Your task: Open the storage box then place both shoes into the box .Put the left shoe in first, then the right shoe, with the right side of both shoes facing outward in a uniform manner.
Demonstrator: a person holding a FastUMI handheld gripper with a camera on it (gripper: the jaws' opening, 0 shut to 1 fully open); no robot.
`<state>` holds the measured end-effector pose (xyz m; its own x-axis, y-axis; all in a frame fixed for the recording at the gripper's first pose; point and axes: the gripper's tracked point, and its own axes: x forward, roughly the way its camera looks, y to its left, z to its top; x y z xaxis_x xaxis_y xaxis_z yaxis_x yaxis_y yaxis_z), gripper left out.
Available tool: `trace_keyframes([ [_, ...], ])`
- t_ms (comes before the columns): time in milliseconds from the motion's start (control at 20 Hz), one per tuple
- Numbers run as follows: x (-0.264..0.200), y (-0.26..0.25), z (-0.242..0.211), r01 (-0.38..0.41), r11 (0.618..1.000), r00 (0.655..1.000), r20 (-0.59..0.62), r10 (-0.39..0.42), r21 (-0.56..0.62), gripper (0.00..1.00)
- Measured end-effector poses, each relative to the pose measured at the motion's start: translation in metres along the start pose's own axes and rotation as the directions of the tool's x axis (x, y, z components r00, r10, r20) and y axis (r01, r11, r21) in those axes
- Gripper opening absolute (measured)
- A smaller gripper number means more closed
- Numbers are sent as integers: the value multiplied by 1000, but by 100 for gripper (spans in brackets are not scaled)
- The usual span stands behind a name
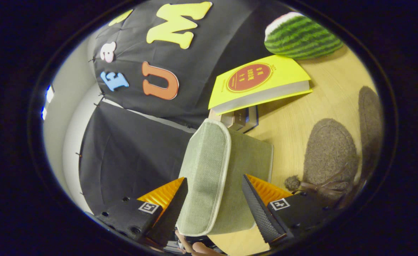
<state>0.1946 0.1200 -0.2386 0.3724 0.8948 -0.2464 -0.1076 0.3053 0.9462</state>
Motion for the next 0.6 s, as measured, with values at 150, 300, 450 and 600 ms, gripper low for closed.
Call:
trace_keyframes([
  [150,6,8,6,-106,986,994,-17,109,125,96],
  [300,10,20,1,-154,979,986,-50,161,133,88],
  [450,17,12,2,-91,991,993,-61,98,95,72],
  [600,13,11,4,-67,994,996,-59,72,83,55],
])
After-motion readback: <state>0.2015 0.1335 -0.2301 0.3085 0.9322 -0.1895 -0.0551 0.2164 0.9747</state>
